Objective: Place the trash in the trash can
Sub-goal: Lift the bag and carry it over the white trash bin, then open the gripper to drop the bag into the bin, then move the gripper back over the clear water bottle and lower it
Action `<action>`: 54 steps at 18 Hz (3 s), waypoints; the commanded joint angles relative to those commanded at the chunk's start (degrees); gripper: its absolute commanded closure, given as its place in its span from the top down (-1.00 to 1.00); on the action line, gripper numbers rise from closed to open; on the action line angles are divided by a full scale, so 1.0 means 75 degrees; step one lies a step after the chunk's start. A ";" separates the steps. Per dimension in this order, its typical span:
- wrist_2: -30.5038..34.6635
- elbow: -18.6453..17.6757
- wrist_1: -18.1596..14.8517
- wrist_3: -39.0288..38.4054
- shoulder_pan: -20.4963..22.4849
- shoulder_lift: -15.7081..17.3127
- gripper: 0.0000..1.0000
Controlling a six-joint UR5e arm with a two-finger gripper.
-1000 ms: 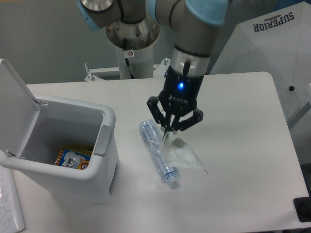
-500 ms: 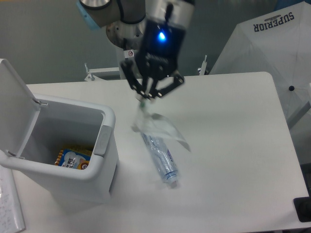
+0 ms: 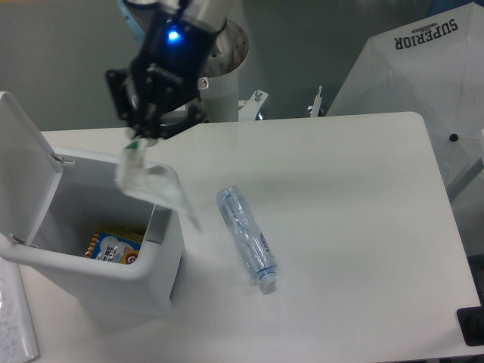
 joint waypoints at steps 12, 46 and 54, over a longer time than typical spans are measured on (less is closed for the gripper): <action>-0.0023 -0.0329 0.0012 -0.0094 -0.0259 0.0012 0.99; 0.2646 0.1300 -0.0175 -0.1899 0.1558 -0.3749 0.99; 0.4440 0.1733 -0.1146 -0.1899 0.1183 -0.4604 0.99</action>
